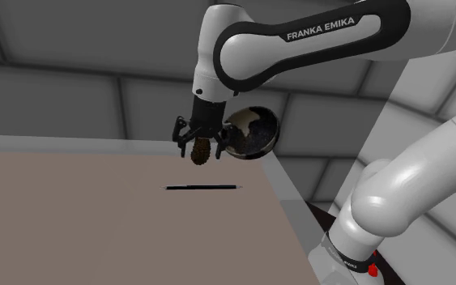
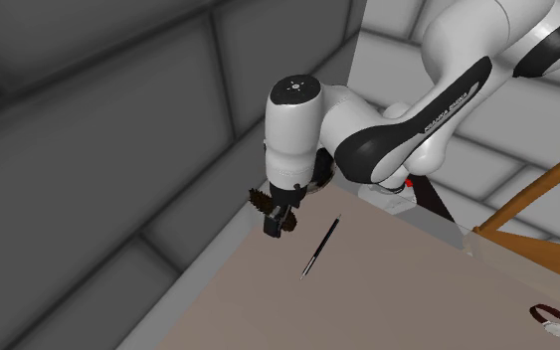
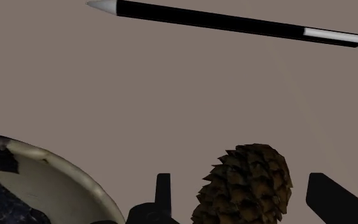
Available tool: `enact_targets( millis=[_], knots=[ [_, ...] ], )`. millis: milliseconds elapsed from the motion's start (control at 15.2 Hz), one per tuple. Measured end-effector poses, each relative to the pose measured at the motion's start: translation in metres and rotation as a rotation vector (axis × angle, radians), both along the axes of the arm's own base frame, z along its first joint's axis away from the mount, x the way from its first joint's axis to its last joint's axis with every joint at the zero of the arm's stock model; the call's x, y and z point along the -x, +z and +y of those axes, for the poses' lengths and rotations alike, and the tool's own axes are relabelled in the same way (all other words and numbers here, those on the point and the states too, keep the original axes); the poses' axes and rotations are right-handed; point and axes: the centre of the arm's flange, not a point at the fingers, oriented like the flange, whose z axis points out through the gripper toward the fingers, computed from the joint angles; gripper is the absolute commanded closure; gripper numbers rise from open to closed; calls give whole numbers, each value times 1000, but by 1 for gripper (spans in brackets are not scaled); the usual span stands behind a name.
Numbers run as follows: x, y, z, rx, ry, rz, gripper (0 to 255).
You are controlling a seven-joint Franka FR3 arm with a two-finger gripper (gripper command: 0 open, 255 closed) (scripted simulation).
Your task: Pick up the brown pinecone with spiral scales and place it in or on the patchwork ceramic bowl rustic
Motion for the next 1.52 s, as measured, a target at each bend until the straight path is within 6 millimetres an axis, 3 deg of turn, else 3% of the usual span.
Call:
enact_targets(
  millis=[66,132,858,1518],
  knots=[
    [0,0,0,0,0,0,0],
    [0,0,0,0,0,0,255],
    [0,2,0,1,-1,2,255],
    [-1,51,-1,1,0,1,255]
  ],
)
